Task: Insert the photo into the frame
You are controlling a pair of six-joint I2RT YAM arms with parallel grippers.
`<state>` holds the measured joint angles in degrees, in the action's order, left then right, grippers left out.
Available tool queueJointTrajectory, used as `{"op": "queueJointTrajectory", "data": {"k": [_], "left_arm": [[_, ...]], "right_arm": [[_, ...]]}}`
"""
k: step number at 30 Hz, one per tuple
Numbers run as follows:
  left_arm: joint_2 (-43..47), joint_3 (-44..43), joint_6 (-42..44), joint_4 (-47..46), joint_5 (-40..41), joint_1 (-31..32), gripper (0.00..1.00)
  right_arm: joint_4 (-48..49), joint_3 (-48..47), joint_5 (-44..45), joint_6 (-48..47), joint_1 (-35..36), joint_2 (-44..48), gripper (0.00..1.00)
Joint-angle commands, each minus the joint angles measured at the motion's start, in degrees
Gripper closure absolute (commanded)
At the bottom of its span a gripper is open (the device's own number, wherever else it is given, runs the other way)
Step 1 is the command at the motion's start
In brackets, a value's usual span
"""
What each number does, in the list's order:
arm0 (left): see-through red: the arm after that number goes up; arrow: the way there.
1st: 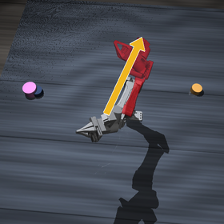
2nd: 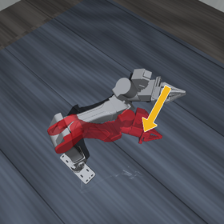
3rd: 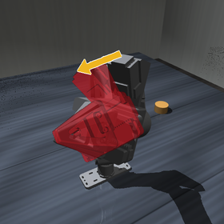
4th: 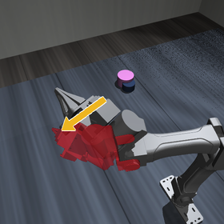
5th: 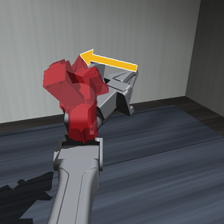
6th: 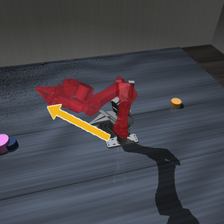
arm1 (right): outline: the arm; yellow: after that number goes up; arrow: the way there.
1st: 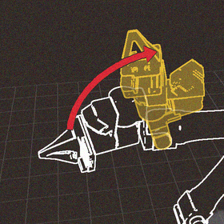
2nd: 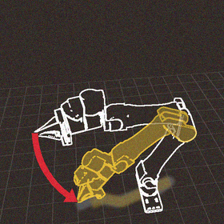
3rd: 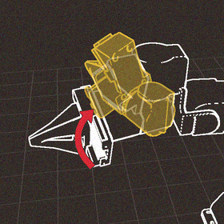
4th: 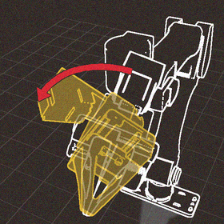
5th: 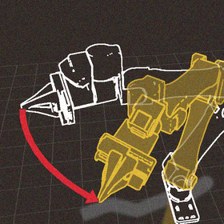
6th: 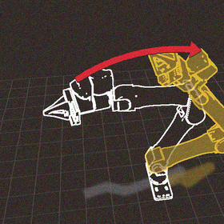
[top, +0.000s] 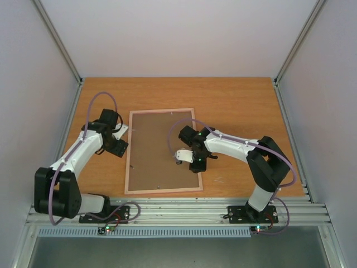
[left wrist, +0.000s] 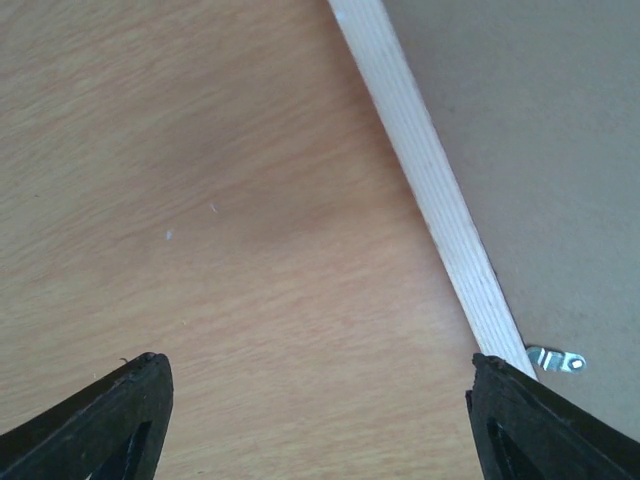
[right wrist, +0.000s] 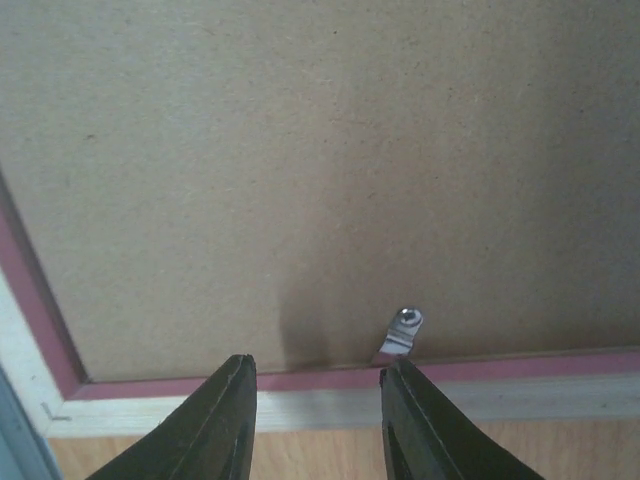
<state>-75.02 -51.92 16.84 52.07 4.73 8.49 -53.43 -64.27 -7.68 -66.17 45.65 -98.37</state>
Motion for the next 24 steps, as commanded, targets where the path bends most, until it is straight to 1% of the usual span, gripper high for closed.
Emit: {"op": "queueJointTrajectory", "data": {"k": [1, 4, 11, 17, 21, 24], "left_arm": [[-3.4, -3.4, -2.3, 0.0, -0.4, -1.6, 0.2], [-4.6, -3.8, -2.5, -0.4, 0.2, -1.9, 0.21], [-7.0, -4.0, -2.7, -1.0, 1.6, -1.9, 0.25], [-10.0, -4.6, -2.5, -1.4, 0.3, -1.9, 0.29], [-11.4, -4.9, -1.8, -1.8, -0.2, -1.9, 0.31], [-12.5, -5.2, -1.3, -2.1, -0.3, -1.9, 0.33]], "right_arm": [[2.4, -1.0, 3.9, -0.1, 1.3, -1.6, 0.64], [3.3, -1.4, 5.7, -0.5, 1.4, -2.8, 0.66], [1.6, -3.3, 7.5, -1.0, 1.7, -4.8, 0.7], [-1.0, -3.5, 7.5, -2.4, 1.9, -6.0, 0.74], [-2.1, -3.0, 10.0, -4.2, 2.6, -6.5, 0.76], [-2.5, -3.2, 10.8, -5.0, 2.9, -7.4, 0.8]]}}
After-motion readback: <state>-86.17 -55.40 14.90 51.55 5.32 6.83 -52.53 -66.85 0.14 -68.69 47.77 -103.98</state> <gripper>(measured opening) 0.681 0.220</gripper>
